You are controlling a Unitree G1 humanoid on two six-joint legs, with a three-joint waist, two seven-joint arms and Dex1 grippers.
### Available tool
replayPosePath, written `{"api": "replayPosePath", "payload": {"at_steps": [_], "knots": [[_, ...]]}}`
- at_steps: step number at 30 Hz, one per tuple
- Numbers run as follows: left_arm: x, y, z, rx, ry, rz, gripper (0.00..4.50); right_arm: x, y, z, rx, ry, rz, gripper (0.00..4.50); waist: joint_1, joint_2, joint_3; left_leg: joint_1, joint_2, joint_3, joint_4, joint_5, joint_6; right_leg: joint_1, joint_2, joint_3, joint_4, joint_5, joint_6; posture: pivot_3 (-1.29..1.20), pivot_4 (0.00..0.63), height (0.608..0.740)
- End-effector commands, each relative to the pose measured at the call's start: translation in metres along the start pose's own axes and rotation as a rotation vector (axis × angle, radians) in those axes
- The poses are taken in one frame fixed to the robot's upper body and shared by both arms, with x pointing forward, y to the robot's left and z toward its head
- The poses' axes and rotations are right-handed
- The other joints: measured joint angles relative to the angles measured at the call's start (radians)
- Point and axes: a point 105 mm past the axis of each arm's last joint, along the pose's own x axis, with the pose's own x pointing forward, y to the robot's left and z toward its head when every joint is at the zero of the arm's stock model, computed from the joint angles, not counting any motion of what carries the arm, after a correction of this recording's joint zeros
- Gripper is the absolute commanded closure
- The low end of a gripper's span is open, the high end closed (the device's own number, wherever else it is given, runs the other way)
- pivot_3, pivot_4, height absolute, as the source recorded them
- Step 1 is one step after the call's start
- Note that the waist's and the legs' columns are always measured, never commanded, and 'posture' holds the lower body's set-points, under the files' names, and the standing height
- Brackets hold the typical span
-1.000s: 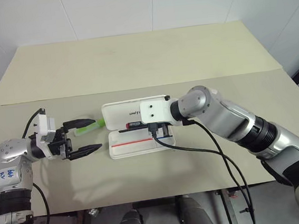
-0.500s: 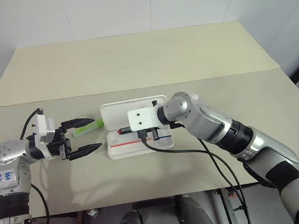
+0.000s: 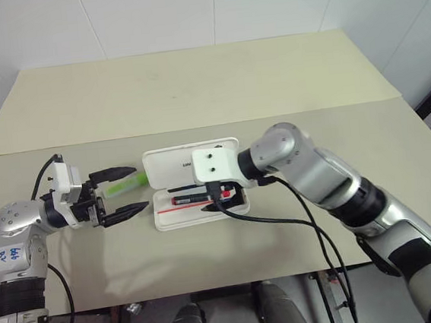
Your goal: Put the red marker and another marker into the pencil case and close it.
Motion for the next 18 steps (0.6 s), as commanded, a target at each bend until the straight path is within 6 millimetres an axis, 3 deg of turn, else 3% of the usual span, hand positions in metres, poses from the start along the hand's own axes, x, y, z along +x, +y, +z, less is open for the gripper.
{"api": "replayPosePath", "payload": {"at_steps": [1,7,12,15,18], "knots": [[-0.003,0.013,0.006,0.059,0.007,0.152,0.00,-0.022,0.005,0.003,-0.003,-0.049,-0.012,0.06,0.003,0.000,0.000,0.000,0.000,0.000,0.000,0.000,0.000,0.000,0.000,0.000,0.000,0.000,0.000,0.00,0.150,0.740],[-0.023,0.030,-0.002,0.057,0.128,0.428,0.00,-0.054,0.011,0.011,0.041,-0.230,-0.090,0.06,0.000,0.000,0.000,0.001,0.001,0.000,0.000,0.000,0.000,0.000,0.001,0.000,0.001,0.000,0.000,0.00,0.150,0.740],[-0.044,0.041,-0.003,0.066,0.183,0.652,0.00,-0.067,0.012,0.003,0.069,-0.293,-0.159,0.06,0.007,0.000,0.000,0.001,0.000,0.000,0.000,0.000,0.000,0.001,0.000,0.000,0.001,0.000,0.000,0.00,0.150,0.740],[-0.042,0.037,-0.007,0.071,0.182,0.657,0.00,-0.066,0.013,-0.005,0.097,-0.285,-0.167,0.06,0.015,0.000,0.000,0.001,0.000,0.000,0.000,0.000,0.000,0.001,0.000,0.000,0.001,0.000,0.000,0.00,0.150,0.740],[-0.033,0.026,-0.018,0.048,0.220,0.536,0.00,-0.064,0.014,-0.010,0.124,-0.278,-0.162,0.06,0.022,0.000,0.000,0.001,0.000,0.000,0.000,0.000,0.000,0.001,0.000,0.000,0.001,0.000,0.000,0.00,0.150,0.740]]}}
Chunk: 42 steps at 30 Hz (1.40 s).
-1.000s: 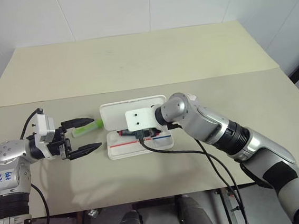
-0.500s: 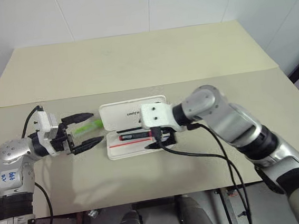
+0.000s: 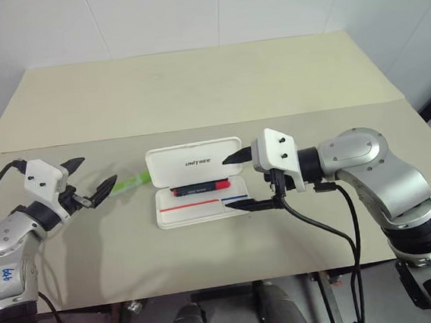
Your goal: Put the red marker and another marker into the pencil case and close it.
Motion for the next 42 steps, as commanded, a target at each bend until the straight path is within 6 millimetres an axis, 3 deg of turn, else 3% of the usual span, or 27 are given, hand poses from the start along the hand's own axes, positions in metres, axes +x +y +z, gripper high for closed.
{"api": "replayPosePath", "payload": {"at_steps": [1,6,11,21,28,35,42], "knots": [[0.001,-0.015,0.000,0.045,0.019,-0.137,0.00,-0.006,-0.002,0.003,-0.011,-0.020,-0.021,0.06,0.003,0.000,0.000,0.000,0.000,0.000,0.000,0.000,0.000,0.000,0.000,0.000,0.000,0.000,0.000,0.00,0.150,0.740],[0.013,-0.011,-0.005,0.094,0.093,-0.275,0.00,-0.008,-0.003,-0.001,0.018,-0.030,-0.035,0.06,0.006,0.000,0.000,0.000,0.000,0.000,0.000,0.000,0.000,0.000,0.000,-0.001,-0.001,0.000,0.000,0.00,0.150,0.740],[0.031,0.000,-0.004,0.135,0.146,-0.362,0.00,-0.021,0.009,-0.010,0.059,-0.039,-0.036,0.06,0.006,0.000,0.000,-0.001,-0.001,-0.001,0.000,0.000,0.000,0.002,-0.001,-0.002,-0.002,0.000,0.000,0.00,0.150,0.740],[0.053,0.004,-0.005,0.114,0.253,-0.562,0.00,-0.027,0.018,-0.017,0.099,-0.017,-0.138,0.06,0.003,-0.001,0.000,-0.001,0.000,0.000,0.000,0.000,0.001,0.001,0.000,-0.002,-0.002,0.000,0.000,0.00,0.150,0.740],[0.063,0.018,-0.018,0.148,0.422,-0.537,0.00,-0.033,0.023,-0.021,0.123,0.003,-0.199,0.06,0.004,-0.001,0.000,-0.001,0.000,0.000,0.002,0.000,0.001,0.002,0.000,-0.002,-0.001,0.000,0.000,0.00,0.150,0.740],[0.069,0.007,-0.028,0.155,0.513,-0.611,0.00,-0.036,0.026,-0.024,0.143,0.020,-0.221,0.06,0.004,-0.002,0.000,-0.001,0.000,0.000,0.002,0.000,0.001,0.002,0.000,-0.002,-0.001,0.000,0.001,0.00,0.150,0.740],[0.057,0.006,-0.052,0.269,0.767,-0.682,0.00,-0.038,0.022,-0.027,0.137,0.038,-0.228,0.06,-0.001,-0.002,0.000,0.002,0.000,0.000,0.002,0.000,0.001,0.004,0.000,-0.002,0.000,0.000,0.001,0.00,0.150,0.740]]}}
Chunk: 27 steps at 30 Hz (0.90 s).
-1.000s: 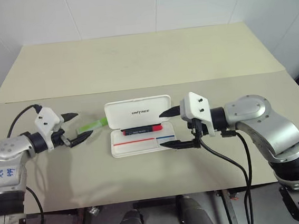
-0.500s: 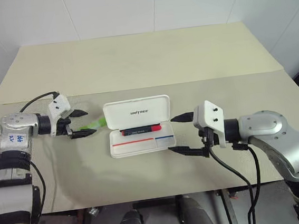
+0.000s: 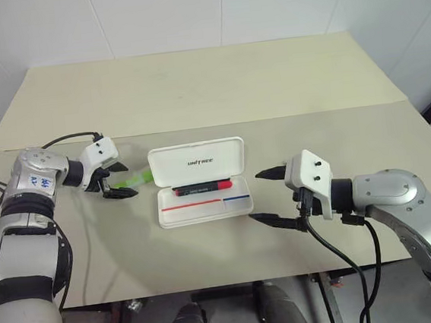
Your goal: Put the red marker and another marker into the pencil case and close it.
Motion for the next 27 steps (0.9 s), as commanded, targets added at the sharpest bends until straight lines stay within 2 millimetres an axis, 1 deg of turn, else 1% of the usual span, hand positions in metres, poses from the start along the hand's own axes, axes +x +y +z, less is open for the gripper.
{"api": "replayPosePath", "payload": {"at_steps": [1,4,6,10,12,13,17,20,22,24,27], "knots": [[0.004,-0.012,-0.027,0.035,0.189,-0.081,0.00,-0.004,-0.005,0.011,-0.050,-0.025,-0.025,0.06,-0.004,0.000,0.000,0.001,0.000,0.000,0.000,0.000,0.000,0.001,0.000,0.000,0.000,0.000,0.000,0.00,0.150,0.740],[0.006,-0.010,-0.024,0.024,0.167,-0.074,0.65,-0.004,-0.006,0.010,-0.051,-0.022,-0.027,0.00,-0.010,0.000,0.000,0.007,0.001,0.000,0.000,0.000,0.000,0.007,0.001,0.000,0.000,0.000,0.000,0.00,0.150,0.740],[0.008,-0.010,-0.021,0.021,0.151,-0.065,1.30,-0.004,-0.007,0.010,-0.053,-0.019,-0.029,0.00,-0.010,0.000,0.000,0.013,0.001,0.000,-0.002,0.000,0.001,0.014,0.001,0.000,-0.001,-0.001,0.000,0.00,0.150,0.740],[0.010,-0.008,-0.019,0.024,0.116,-0.036,2.59,-0.003,-0.010,0.009,-0.055,-0.013,-0.036,0.00,-0.004,0.000,0.000,0.014,0.001,0.000,-0.001,0.001,0.002,0.015,0.001,0.000,-0.001,-0.002,0.000,0.00,0.150,0.740],[0.011,-0.002,-0.011,0.041,0.055,0.017,3.23,-0.002,-0.011,0.009,-0.056,-0.011,-0.038,0.00,0.000,0.000,0.000,0.014,0.001,0.000,-0.001,0.002,0.005,0.015,0.001,0.000,-0.001,-0.001,0.000,0.00,0.150,0.740],[0.011,0.000,-0.006,0.045,0.018,0.035,3.41,-0.002,-0.012,0.009,-0.057,-0.010,-0.039,0.00,0.001,0.000,0.000,0.014,0.001,0.000,-0.001,0.003,0.006,0.015,0.001,0.000,-0.001,-0.001,0.001,0.00,0.150,0.740],[0.008,0.007,0.012,0.046,-0.122,0.102,3.41,-0.003,-0.013,0.008,-0.059,-0.007,-0.038,0.00,0.003,0.000,0.000,0.012,0.003,0.001,-0.001,0.007,0.011,0.015,0.001,-0.002,-0.004,0.000,-0.004,0.00,0.150,0.740],[0.004,0.009,0.015,0.048,-0.153,0.119,3.41,-0.004,-0.013,0.007,-0.062,-0.001,-0.033,0.00,0.005,-0.001,0.001,0.008,0.006,0.001,0.000,0.009,0.011,0.016,0.000,-0.007,-0.006,0.001,-0.006,0.00,0.150,0.740],[-0.001,0.012,0.018,0.049,-0.177,0.140,3.41,-0.005,-0.014,0.007,-0.064,0.002,-0.033,0.00,0.004,-0.002,0.001,0.007,0.006,0.001,0.000,0.009,0.010,0.015,0.000,-0.008,-0.006,0.005,-0.004,0.00,0.150,0.740],[-0.007,0.016,0.023,0.049,-0.209,0.164,3.41,-0.006,-0.015,0.006,-0.067,0.006,-0.033,0.00,0.004,-0.002,0.001,0.004,0.006,0.001,0.000,0.008,0.009,0.012,0.000,-0.009,-0.006,0.005,-0.002,0.00,0.150,0.740],[-0.020,0.024,0.038,0.073,-0.286,0.220,3.41,-0.006,-0.016,0.006,-0.069,0.007,-0.033,0.00,0.003,-0.002,0.001,-0.002,0.006,0.000,-0.001,0.007,0.007,0.006,-0.001,-0.010,-0.004,0.005,-0.002,0.00,0.150,0.740]]}}
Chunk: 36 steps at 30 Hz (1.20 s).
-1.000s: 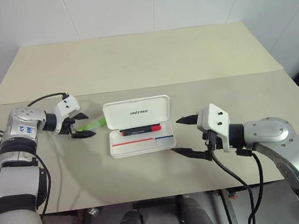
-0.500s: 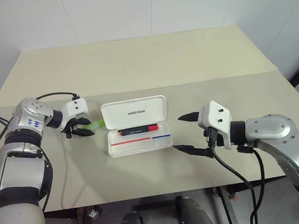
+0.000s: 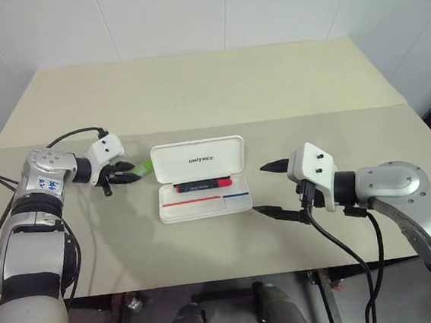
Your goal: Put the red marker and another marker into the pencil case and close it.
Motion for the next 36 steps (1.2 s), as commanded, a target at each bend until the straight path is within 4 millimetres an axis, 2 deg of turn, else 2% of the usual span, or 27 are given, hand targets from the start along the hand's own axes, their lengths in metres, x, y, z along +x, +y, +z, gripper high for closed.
{"api": "replayPosePath", "payload": {"at_steps": [1,6,10,15,19,21,27,36], "knots": [[-0.023,0.022,0.031,0.060,-0.133,0.115,3.41,-0.004,-0.003,0.007,-0.048,-0.012,-0.004,0.00,0.000,0.000,0.000,0.000,0.000,0.000,-0.001,0.000,0.000,0.000,0.000,0.000,0.001,0.000,0.000,0.00,0.150,0.740],[-0.040,0.032,0.070,0.110,-0.299,0.161,3.41,-0.004,-0.006,0.007,-0.052,-0.014,-0.002,0.00,0.001,0.000,0.000,-0.002,0.000,0.001,-0.001,-0.002,-0.001,0.000,-0.001,-0.001,-0.003,-0.001,0.001,0.00,0.150,0.740],[-0.052,0.026,0.109,0.168,-0.467,0.105,3.41,-0.003,-0.007,0.009,-0.056,-0.028,-0.001,0.00,0.001,0.000,0.000,-0.003,0.000,0.001,-0.001,-0.002,-0.002,0.000,-0.001,-0.001,-0.003,-0.001,0.002,0.00,0.150,0.740],[-0.060,0.003,0.144,0.208,-0.609,-0.026,3.41,-0.003,-0.007,0.012,-0.062,-0.059,-0.008,0.00,0.000,0.000,0.000,-0.002,0.001,0.001,-0.001,-0.002,-0.002,0.001,-0.001,-0.001,-0.003,-0.001,0.002,0.00,0.150,0.740],[-0.068,-0.029,0.175,0.256,-0.723,-0.151,3.41,-0.005,-0.005,0.016,-0.057,-0.103,-0.002,0.00,-0.004,0.000,0.000,0.000,0.001,0.002,-0.001,-0.002,-0.002,0.002,0.000,0.000,-0.002,-0.001,0.002,0.00,0.150,0.740],[-0.070,-0.040,0.184,0.257,-0.748,-0.177,3.41,-0.007,-0.004,0.018,-0.064,-0.132,0.000,0.00,-0.003,0.000,0.000,0.000,0.002,0.001,-0.001,-0.002,-0.002,0.002,0.000,0.000,-0.002,-0.002,0.001,0.00,0.150,0.740],[-0.064,-0.069,0.179,0.194,-0.715,-0.260,3.41,-0.012,-0.005,0.025,-0.069,-0.193,-0.010,0.00,-0.003,0.000,0.000,0.003,0.002,0.001,0.000,-0.002,-0.002,0.003,0.000,0.000,-0.003,-0.002,0.000,0.00,0.150,0.740],[-0.028,-0.112,0.120,0.155,-0.326,-0.341,3.41,-0.019,-0.008,0.016,-0.071,-0.173,-0.027,0.00,-0.001,0.000,0.000,0.003,0.002,0.001,0.000,-0.002,-0.002,0.003,0.001,0.000,-0.003,-0.003,-0.001,0.00,0.150,0.740]]}}
